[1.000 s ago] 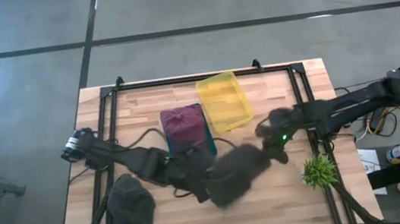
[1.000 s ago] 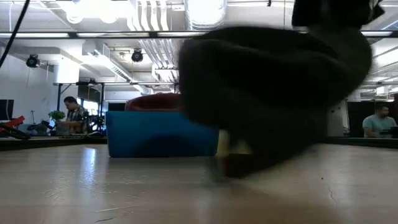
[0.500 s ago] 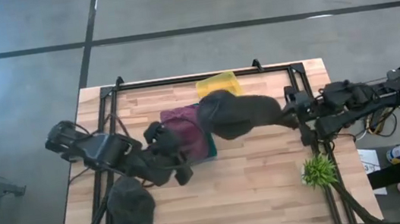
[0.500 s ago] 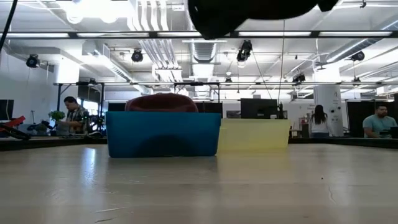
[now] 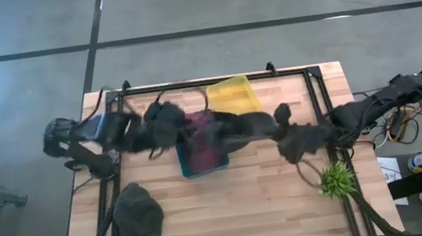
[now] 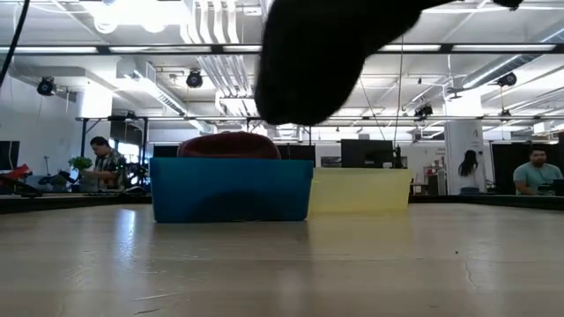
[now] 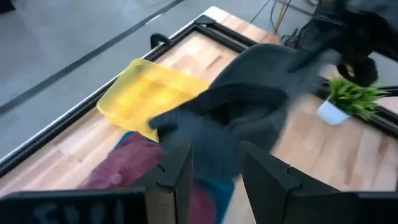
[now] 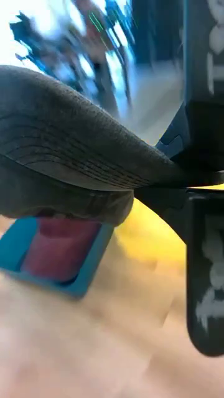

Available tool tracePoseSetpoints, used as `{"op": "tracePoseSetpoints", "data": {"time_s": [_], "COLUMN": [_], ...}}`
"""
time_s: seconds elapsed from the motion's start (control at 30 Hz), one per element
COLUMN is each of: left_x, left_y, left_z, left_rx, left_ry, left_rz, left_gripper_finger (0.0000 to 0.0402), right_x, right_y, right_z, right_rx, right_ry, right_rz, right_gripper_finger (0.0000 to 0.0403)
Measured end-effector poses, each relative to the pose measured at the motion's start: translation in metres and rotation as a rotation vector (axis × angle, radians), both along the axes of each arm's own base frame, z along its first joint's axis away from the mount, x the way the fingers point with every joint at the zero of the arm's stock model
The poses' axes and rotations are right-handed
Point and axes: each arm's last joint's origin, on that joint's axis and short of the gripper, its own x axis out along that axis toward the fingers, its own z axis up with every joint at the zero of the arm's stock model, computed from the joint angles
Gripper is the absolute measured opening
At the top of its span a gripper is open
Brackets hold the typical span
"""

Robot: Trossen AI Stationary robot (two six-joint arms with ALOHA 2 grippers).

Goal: Pick & Place hat
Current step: Put the right black cap into the yellow bin

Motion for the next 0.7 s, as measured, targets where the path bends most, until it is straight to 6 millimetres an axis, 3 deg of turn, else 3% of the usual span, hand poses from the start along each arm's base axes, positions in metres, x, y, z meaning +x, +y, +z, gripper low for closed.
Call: {"op": "tracePoseSetpoints", "data": {"time_s": [0.23, 0.37, 0.5, 0.6, 0.7], "left_x": [0.035, 0.054, 0.068, 0.059, 0.031], "left_y": [0.061, 0.083, 0.097, 0.107, 0.114], "left_z": [-0.010, -0.028, -0.047, -0.051, -0.037], "left_rx": [-0.130, -0.184, -0.066, 0.004, 0.073], "left_ry": [0.048, 0.113, 0.241, 0.375, 0.441], "left_rz": [-0.251, -0.390, -0.448, -0.411, -0.304], "left_gripper_finger": [0.0126, 0.0126, 0.0126, 0.0126, 0.0126], "right_x": [0.040, 0.058, 0.068, 0.067, 0.060], "right_y": [0.023, 0.028, 0.031, 0.030, 0.027], "right_z": [0.003, 0.008, 0.015, 0.017, 0.014], "right_rx": [-0.547, -0.658, -0.670, -0.634, -0.654], "right_ry": [0.187, 0.218, 0.195, 0.179, 0.215], "right_rz": [0.137, 0.076, 0.017, -0.019, -0.039], "right_gripper_finger": [0.0013, 0.0013, 0.0013, 0.0013, 0.0013]}}
